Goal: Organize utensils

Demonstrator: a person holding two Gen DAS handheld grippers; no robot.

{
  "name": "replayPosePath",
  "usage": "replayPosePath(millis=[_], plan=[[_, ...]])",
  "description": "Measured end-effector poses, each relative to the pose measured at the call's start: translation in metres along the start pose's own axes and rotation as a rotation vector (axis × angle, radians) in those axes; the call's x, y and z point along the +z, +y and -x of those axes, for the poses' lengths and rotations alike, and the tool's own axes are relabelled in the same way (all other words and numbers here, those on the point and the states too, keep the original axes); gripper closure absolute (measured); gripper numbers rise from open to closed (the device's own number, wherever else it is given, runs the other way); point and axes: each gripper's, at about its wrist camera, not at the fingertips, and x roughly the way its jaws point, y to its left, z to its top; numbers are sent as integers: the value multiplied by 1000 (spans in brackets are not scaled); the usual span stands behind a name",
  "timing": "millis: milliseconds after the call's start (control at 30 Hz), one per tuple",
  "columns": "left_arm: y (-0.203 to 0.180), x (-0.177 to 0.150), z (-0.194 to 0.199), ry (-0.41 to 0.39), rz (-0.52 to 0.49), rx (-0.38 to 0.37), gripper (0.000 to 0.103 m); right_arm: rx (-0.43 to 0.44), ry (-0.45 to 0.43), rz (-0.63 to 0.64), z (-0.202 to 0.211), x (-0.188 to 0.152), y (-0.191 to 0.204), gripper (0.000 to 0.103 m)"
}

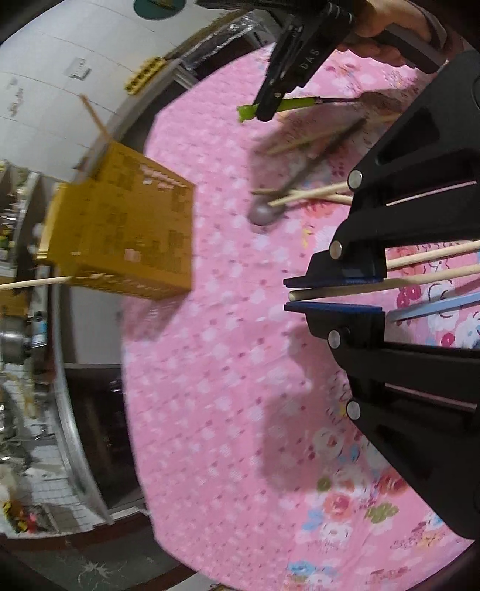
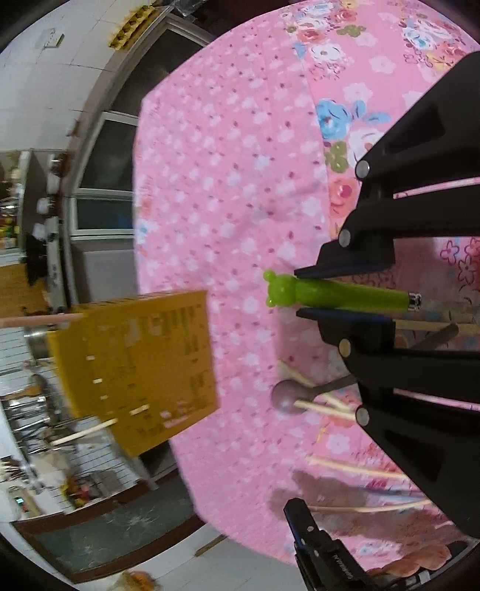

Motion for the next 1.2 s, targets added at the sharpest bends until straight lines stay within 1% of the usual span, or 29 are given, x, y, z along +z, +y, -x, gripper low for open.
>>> replayPosePath(millis=[100, 300, 567, 667, 767, 1033, 1200], plan=[[2, 6, 18, -60, 12, -2, 97, 16, -66, -11, 17, 2, -3, 87], [2, 13, 57, -184, -2, 6, 98, 39, -202, -7, 47, 4, -4, 87], [0, 17, 94, -298, -15, 4, 98, 32, -336, 29, 82, 5, 5, 87], [0, 20, 106, -346, -14, -1, 98, 36, -358, 32, 89, 8, 6, 87], [1, 25, 112, -372, -16, -5, 98, 32, -386, 41, 97, 11, 8, 88], [3, 47, 120, -416, -7, 2, 99, 29, -429, 57, 105, 28, 13, 88], [-4, 65, 129, -448, -13, -5, 99, 29, -447, 74, 111, 42, 18, 88]])
